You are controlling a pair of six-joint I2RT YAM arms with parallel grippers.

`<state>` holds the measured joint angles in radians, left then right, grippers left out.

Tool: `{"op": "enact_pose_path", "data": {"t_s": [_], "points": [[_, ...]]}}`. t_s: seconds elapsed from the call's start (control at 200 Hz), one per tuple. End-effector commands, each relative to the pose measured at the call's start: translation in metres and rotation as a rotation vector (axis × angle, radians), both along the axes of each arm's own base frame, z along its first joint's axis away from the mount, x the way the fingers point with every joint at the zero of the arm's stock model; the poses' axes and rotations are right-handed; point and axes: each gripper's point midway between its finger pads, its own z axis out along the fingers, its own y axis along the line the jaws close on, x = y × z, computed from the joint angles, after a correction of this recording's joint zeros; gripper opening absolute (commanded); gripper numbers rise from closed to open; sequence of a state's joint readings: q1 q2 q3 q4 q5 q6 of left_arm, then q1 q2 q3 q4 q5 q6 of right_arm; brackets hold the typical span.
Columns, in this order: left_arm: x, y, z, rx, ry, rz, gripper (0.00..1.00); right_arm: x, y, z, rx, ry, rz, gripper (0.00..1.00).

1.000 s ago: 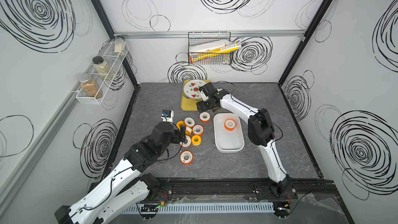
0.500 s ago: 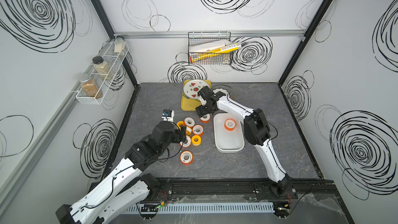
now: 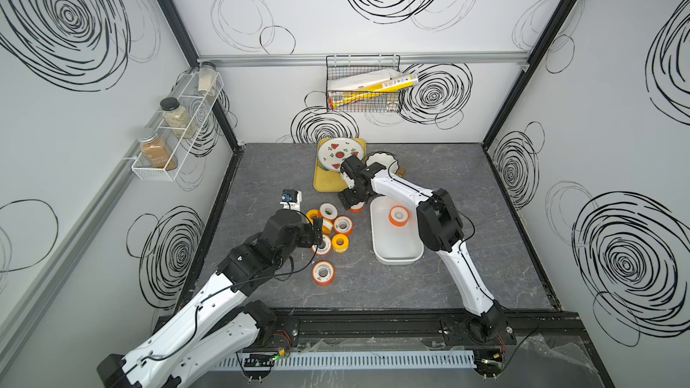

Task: Put the sealing tape into the storage box
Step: Pick up the sealing tape at the center of the board.

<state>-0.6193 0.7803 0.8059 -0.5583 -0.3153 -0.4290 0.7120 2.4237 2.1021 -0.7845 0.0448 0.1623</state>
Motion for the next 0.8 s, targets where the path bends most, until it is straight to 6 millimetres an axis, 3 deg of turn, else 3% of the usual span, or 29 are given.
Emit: {"op": "enact_pose_path", "data": {"t_s": [0.0, 0.456, 0.611, 0.791], "points": [[0.005, -0.002, 0.003, -0.008, -0.025, -0.002, 0.98, -0.003, 0.0, -0.004, -0.027, 0.011, 0.013, 0.91], [0.008, -0.001, 0.001, -0.014, -0.017, -0.001, 0.98, -0.007, 0.002, -0.02, -0.049, 0.037, 0.03, 0.84], [0.009, -0.001, -0.001, -0.01, -0.011, 0.0, 0.98, -0.007, 0.003, -0.021, -0.05, 0.041, 0.03, 0.78], [0.009, -0.001, -0.002, -0.009, -0.007, -0.001, 0.98, -0.007, 0.007, -0.007, -0.021, 0.028, 0.035, 0.65]]}}
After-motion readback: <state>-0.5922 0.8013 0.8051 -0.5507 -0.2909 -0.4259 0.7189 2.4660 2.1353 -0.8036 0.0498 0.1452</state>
